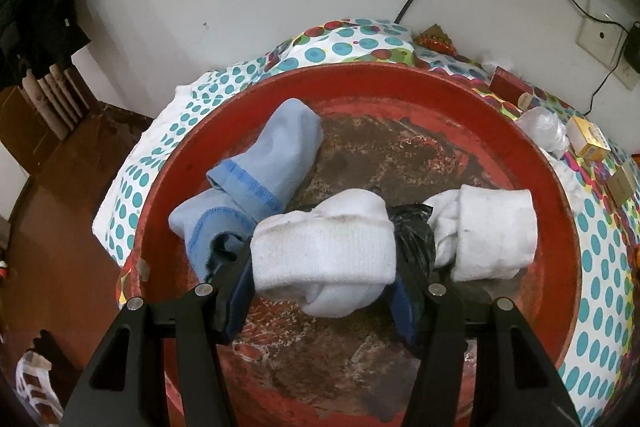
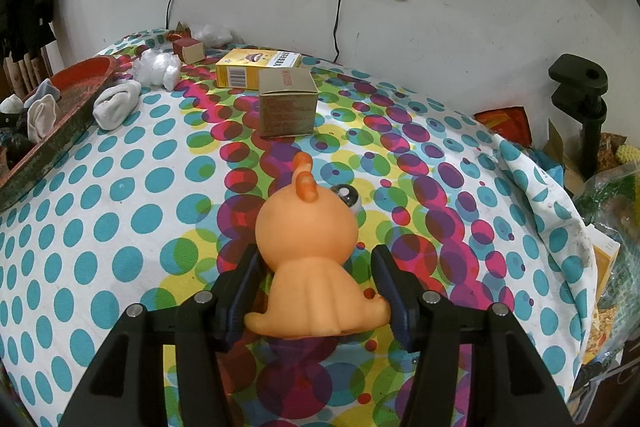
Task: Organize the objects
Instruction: 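Lower the white sock into the tray and open the left gripper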
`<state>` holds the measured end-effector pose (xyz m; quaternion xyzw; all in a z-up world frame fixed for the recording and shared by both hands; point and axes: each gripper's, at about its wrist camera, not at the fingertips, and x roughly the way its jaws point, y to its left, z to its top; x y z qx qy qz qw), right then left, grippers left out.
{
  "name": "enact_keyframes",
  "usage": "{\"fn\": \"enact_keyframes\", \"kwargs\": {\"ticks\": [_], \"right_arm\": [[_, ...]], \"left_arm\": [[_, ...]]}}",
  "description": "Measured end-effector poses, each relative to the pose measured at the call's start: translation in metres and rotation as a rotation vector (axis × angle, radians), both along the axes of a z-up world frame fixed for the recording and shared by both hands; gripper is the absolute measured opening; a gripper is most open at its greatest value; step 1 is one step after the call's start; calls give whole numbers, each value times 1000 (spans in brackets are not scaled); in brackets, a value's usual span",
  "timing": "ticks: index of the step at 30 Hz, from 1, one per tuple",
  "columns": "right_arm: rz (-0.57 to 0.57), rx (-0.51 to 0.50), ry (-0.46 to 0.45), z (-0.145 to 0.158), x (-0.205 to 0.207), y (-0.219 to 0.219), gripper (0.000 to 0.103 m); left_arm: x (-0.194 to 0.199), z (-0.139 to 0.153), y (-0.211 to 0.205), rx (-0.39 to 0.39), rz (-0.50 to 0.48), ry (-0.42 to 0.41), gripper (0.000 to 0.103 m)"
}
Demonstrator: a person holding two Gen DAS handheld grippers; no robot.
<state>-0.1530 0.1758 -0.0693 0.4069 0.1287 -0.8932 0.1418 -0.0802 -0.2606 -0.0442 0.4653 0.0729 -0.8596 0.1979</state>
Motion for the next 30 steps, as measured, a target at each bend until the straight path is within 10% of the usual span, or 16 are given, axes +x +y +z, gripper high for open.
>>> {"fn": "enact_keyframes", "kwargs": {"ticks": [30], "right_arm": [[-8, -16, 0, 2, 0, 2, 56]], "left_arm": [[64, 29, 32, -31, 18, 209, 89]]}}
